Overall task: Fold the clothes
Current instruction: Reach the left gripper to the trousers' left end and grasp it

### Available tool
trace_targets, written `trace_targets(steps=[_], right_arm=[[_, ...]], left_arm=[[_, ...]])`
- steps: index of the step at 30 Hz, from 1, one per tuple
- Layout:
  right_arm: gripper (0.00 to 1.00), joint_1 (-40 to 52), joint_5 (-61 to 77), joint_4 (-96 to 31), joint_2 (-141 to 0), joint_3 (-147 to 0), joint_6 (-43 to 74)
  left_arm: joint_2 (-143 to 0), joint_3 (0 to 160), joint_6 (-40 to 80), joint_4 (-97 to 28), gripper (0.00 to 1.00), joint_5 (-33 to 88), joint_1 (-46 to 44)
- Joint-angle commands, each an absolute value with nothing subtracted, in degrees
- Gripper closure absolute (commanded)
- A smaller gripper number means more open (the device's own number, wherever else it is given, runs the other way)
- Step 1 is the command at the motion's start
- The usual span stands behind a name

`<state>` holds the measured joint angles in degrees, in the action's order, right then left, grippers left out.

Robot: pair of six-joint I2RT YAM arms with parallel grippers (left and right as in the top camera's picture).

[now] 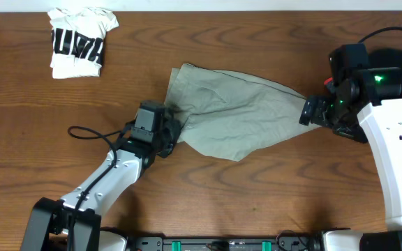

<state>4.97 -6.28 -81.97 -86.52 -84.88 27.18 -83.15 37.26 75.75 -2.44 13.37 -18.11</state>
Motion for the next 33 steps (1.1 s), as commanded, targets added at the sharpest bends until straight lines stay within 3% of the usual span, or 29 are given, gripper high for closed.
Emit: trace_targets(steps=[1, 19, 33], right_arm=[[0.01, 4.14, -6.7, -81.89, -86.48, -84.58, 28.88], [0.01, 4.19, -3.79, -77.84, -86.48, -78.67, 28.67], [0.01, 4.21, 8.43, -54.57, -86.54, -60.88, 23.27]], left_arm=[[-82.43, 38.17, 72.64, -2.5, 0.94, 12.47, -15.2], [-75.83, 38.17, 64.05, -13.89, 0.94, 13.28, 4.12], [-75.85, 38.15, 62.33, -17.34, 0.94, 13.23, 6.85]])
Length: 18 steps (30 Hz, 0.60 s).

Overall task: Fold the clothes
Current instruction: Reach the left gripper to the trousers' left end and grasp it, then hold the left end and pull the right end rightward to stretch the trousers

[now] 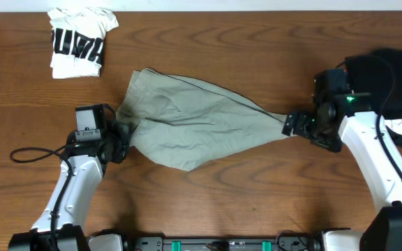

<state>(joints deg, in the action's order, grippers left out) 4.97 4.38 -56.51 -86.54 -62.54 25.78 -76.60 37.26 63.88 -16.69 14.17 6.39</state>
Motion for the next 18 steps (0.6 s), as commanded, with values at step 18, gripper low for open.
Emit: trace_targets(steps=[18], right_arm=[[0.06, 4.19, 8.4, -39.62, -86.61, -51.16, 23.92]], left_arm=[[-75.85, 38.11, 61.04, -17.98, 0.94, 12.36, 6.85]])
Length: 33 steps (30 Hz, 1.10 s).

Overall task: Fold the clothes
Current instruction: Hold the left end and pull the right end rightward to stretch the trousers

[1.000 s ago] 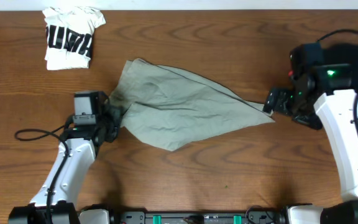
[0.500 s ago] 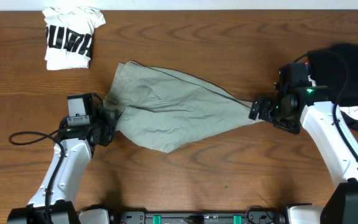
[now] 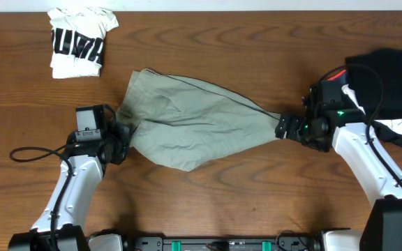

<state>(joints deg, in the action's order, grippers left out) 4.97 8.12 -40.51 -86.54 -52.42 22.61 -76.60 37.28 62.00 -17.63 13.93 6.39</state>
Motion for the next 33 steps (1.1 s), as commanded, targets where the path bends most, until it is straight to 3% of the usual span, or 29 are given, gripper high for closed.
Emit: trace_targets(steps=[1, 4, 7, 29, 33], right_arm=[[0.09, 4.19, 8.4, -39.05, -86.61, -50.72, 24.77], [0.18, 4.19, 8.4, -36.91, -86.78, -49.69, 26.33], [0.2, 4.23, 8.43, -35.7, -87.31, -49.67, 26.33], [0.15, 4.95, 8.4, -28.95, -96.29, -49.65, 24.95], [0.27, 4.95, 8.4, -28.62, -97.43, -49.65, 23.92]], left_arm=[[-75.85, 38.11, 61.01, -17.98, 0.94, 12.36, 6.85], [-75.85, 38.11, 59.59, -17.96, 0.94, 12.34, 6.85], [-75.88, 38.04, 58.43, -18.0, 0.94, 12.36, 6.85], [-75.88, 38.0, 56.99, -17.96, 0.94, 12.34, 6.85], [-75.88, 38.0, 56.99, -17.96, 0.94, 12.34, 6.85]])
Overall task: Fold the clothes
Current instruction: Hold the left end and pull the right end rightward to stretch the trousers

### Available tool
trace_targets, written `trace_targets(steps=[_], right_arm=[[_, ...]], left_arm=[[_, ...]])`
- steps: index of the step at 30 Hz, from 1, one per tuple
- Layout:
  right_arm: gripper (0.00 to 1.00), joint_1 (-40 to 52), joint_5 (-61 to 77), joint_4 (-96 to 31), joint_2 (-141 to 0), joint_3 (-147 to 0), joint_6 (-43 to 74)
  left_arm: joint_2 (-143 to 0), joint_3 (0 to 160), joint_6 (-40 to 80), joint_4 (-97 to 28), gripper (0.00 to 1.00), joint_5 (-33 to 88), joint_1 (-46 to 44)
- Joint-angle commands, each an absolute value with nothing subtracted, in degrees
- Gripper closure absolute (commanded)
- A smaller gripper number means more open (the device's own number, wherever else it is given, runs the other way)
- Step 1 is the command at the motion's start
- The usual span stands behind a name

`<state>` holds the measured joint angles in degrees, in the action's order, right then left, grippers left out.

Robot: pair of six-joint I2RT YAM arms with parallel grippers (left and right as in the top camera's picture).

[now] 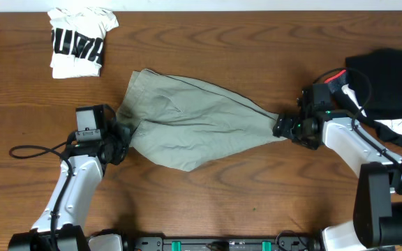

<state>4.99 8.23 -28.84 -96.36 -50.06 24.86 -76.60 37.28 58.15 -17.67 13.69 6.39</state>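
Note:
A pale olive garment lies spread across the middle of the table in the overhead view, wide at the left and tapering to a bunched point at the right. My left gripper is shut on its left edge. My right gripper is shut on the narrow right end. The cloth is stretched between them, wrinkled along its length.
A folded white shirt with black print sits at the back left corner. A black garment with white and coloured cloth under it lies at the right edge. A black cable loops left of the left arm.
The right gripper has shifted slightly left and lower with the garment's end, and its arm has swung inward. The left gripper and the cloth's left side have not moved.
At first the garment lay right of centre, held at both ends. Then both grippers were further left, with the cloth pulled along the table. After that the right gripper edged leftward in small steps while the left stayed put.

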Motion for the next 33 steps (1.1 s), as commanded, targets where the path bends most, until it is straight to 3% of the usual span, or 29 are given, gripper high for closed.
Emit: trace_targets(steps=[1, 4, 10, 19, 33], right_arm=[[0.34, 4.95, 8.4, -28.47, -97.51, -49.65, 23.9], [0.59, 4.95, 8.4, -28.01, -97.49, -49.67, 23.94], [0.97, 4.91, 8.38, -28.93, -97.1, -50.52, 23.92], [0.99, 4.91, 8.4, -38.63, -92.18, -57.91, 23.97], [0.99, 4.89, 8.38, -50.59, -72.6, -66.96, 23.94]], left_arm=[[-75.88, 38.0, 56.99, -17.96, 0.94, 12.34, 6.85], [-75.88, 38.0, 56.99, -17.96, 0.94, 12.34, 6.85], [-75.48, 38.02, 53.84, -17.52, 0.94, 12.78, 6.83], [-65.82, 38.09, 48.99, -18.15, 0.94, 16.08, 6.81], [-43.51, 38.09, 48.69, -23.99, 0.94, 17.67, 6.79]])
